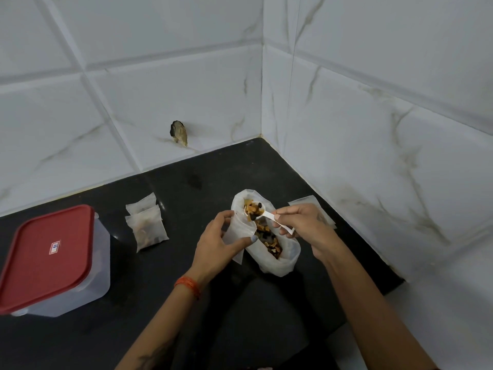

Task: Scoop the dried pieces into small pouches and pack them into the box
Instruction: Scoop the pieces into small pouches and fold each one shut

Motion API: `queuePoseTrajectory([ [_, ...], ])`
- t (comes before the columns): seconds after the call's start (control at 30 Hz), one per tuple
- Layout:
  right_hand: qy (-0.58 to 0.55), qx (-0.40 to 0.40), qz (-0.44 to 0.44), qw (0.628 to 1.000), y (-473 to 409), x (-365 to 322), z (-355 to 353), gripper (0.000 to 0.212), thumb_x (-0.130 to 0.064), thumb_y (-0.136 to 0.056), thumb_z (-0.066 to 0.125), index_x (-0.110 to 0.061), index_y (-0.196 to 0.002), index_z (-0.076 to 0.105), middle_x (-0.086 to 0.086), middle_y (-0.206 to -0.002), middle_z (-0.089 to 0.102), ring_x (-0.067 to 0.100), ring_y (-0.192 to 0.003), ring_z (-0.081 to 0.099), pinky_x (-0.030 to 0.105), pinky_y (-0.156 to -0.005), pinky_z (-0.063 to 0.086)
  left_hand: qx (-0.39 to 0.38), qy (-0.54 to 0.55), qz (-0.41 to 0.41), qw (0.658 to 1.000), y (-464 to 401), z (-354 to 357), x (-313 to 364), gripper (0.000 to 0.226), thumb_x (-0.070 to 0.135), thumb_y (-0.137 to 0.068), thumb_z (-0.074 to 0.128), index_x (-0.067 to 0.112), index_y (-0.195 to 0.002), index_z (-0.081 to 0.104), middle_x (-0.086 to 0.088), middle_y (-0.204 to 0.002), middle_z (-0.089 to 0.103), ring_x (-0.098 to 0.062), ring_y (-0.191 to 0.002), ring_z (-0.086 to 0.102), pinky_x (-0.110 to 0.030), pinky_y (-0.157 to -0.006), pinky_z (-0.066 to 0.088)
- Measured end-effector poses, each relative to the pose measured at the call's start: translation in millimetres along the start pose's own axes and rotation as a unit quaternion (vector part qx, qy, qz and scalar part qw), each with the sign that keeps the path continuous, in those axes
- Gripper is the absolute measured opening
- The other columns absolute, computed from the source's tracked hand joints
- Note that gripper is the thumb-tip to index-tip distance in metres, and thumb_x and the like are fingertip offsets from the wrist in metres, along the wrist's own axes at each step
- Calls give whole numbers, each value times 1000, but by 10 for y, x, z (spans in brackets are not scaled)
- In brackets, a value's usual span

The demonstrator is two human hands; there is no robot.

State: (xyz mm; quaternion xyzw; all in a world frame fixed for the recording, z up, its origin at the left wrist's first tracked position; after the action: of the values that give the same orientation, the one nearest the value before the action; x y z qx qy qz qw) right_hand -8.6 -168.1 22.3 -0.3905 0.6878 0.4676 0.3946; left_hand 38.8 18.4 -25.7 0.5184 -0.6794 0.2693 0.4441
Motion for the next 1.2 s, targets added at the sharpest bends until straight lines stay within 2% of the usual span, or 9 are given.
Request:
queuePoseTrajectory([
  [0.13,129,-2,-78,989,43,-107,80,15,-14,-88,61,-21,-96,72,-8,-74,68,6,-70,63,18,-68,52,6,-2,15,1000,-26,-12,31,70,52,-65,77,36,-126,46,8,-124,53,-14,-112,53,-41,-96,48],
  [0.27,309,20,-180,934,89,-229,129,18,-27,-87,62,-26,-102,73,-8,-90,71,7,-84,63,24,-79,52,1,-16,20,1000,-42,6,38,72,54,-63,78,36,-125,47,9,-122,54,-12,-111,53,-41,-95,49],
  [0.37,341,21,-209,916,137,-294,143,19,-29,-86,65,-28,-104,73,-9,-93,72,5,-81,61,23,-77,52,0,-12,18,1000,-32,23,48,79,64,-55,74,37,-124,47,9,-121,55,-11,-110,54,-40,-94,50],
  [0.5,384,59,-255,885,198,-364,136,21,-30,-88,63,-30,-107,72,-8,-98,70,6,-83,57,13,-67,40,5,-9,30,999,-36,30,80,68,48,-65,80,34,-123,48,9,-119,54,-11,-107,54,-40,-93,50],
  [0.6,366,84,-279,884,197,-364,110,19,-29,-86,65,-28,-103,74,-6,-95,71,8,-84,61,17,-68,43,6,0,33,999,-37,27,103,64,43,-67,80,35,-122,48,9,-120,53,-12,-107,54,-38,-93,50],
  [0.7,288,102,-267,914,159,-313,45,14,-25,-82,71,-25,-95,76,-7,-85,72,7,-79,64,23,-71,51,2,14,29,999,-30,27,111,62,42,-67,80,39,-120,47,7,-123,53,-12,-108,54,-38,-92,50],
  [0.83,132,85,-180,971,79,-194,-33,13,-18,-76,75,-22,-89,77,-12,-75,70,4,-73,66,21,-69,53,1,21,24,1000,-21,24,93,67,40,-67,80,36,-123,44,6,-125,52,-12,-109,54,-35,-92,50],
  [0.97,-10,68,-91,993,34,-40,-66,14,-11,-78,74,-21,-87,75,2,-80,72,8,-71,64,18,-61,46,1,23,9,1000,-16,27,55,70,41,-67,79,32,-127,44,5,-127,52,-13,-110,54,-35,-92,50],
  [1.2,17,98,-36,994,-63,174,-56,17,-11,-78,74,-27,-75,70,-2,-80,70,15,-78,66,29,-74,53,-5,-5,7,1000,-1,52,24,68,45,-68,78,35,-127,44,6,-128,52,-16,-115,52,-41,-96,48],
])
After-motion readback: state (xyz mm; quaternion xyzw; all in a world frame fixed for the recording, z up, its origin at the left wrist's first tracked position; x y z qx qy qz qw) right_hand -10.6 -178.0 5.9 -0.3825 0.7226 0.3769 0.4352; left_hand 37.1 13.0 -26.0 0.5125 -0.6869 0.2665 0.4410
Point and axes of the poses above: each hand's wrist, its own y-axis away from the middle knuckle, its own z-axis out of the palm, x = y × z, the point moved 6 cm from there along -y, towards the middle knuckle
